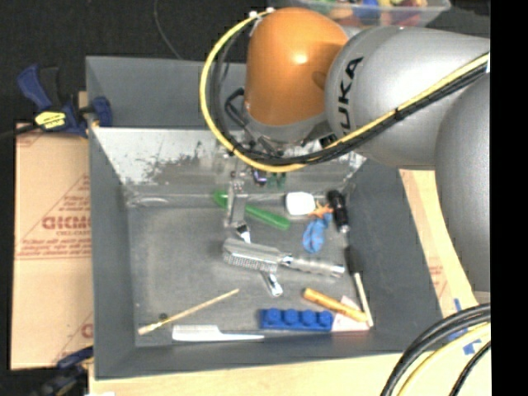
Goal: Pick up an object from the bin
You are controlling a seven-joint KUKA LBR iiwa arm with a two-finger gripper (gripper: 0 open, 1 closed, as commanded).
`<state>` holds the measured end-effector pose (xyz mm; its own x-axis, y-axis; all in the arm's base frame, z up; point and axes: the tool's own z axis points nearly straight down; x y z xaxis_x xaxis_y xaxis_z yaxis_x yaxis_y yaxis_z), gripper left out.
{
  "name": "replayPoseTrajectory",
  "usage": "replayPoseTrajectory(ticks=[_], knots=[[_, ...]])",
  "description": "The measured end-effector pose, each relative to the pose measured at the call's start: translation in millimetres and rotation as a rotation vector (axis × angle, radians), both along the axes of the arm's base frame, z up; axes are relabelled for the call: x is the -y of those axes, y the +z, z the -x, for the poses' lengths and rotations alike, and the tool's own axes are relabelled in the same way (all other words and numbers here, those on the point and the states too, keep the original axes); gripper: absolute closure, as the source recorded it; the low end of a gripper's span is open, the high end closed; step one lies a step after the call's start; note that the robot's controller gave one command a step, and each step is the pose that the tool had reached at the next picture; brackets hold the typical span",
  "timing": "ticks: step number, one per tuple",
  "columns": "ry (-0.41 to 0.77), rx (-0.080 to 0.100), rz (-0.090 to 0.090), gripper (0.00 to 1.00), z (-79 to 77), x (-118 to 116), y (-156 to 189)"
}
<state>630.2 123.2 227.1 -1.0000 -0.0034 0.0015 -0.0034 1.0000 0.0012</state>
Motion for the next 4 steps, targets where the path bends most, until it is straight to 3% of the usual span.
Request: replayPoseTrajectory(ticks=[1, 2, 3, 4], knots=[[-0.003, 0.006, -0.001, 0.00, -1.4, 0.6, 2.9], [0.032, 0.013, 0.000, 0.00, 20.1, 60.4, -132.0], [0.027, 0.023, -0.003, 0.00, 75.4, 78.6, -101.0], [-0.080, 0.017, -0.003, 0.00, 73.9, 81.8, -125.9]])
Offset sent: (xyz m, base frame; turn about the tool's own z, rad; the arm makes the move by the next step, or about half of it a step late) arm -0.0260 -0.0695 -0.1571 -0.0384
